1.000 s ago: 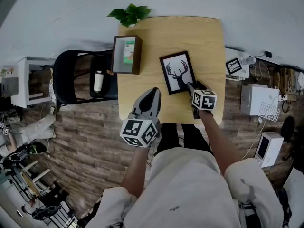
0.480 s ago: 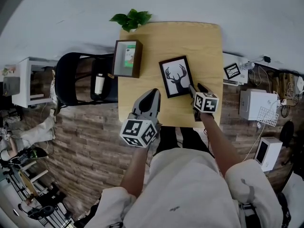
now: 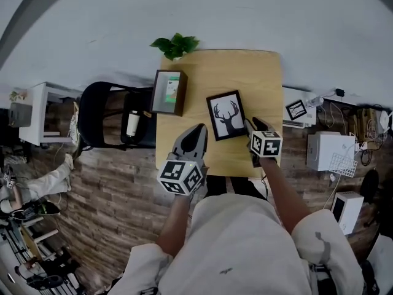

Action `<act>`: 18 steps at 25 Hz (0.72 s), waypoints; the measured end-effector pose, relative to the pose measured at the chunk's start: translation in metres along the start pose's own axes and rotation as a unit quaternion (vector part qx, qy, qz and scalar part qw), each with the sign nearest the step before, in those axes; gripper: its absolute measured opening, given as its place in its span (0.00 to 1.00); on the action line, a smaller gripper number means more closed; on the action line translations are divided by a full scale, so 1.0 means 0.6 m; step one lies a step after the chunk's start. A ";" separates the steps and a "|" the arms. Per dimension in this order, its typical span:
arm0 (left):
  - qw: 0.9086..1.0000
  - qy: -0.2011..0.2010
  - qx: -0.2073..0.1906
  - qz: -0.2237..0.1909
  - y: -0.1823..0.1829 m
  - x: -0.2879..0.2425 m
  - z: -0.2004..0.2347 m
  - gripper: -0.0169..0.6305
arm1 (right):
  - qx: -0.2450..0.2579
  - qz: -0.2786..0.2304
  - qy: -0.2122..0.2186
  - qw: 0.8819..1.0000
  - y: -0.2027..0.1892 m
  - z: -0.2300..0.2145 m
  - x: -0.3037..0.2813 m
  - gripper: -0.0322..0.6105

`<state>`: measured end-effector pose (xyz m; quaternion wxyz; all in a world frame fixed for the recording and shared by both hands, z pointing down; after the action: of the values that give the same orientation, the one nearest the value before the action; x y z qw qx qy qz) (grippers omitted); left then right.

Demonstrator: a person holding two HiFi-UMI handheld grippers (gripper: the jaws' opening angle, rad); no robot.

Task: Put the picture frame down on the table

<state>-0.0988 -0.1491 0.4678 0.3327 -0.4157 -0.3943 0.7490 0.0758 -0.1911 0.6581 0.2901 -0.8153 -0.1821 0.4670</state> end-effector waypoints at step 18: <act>0.998 -0.043 -0.026 -0.025 0.050 0.026 -0.014 0.04 | 0.098 -0.105 0.025 0.989 0.107 0.110 0.157 0.10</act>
<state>-0.1034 -0.1477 0.4330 0.3233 -0.3812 -0.4380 0.7472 0.0671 -0.1666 0.5286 0.4206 -0.7707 -0.2122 0.4291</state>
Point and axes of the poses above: the fingertips, and each gripper's own axes: x backward along the fingers, z to its left, y out of its top, the point moved 2 cm from there along x, backward along the fingers, and after that the axes turned 2 degrees about y, right-handed, at the moved point
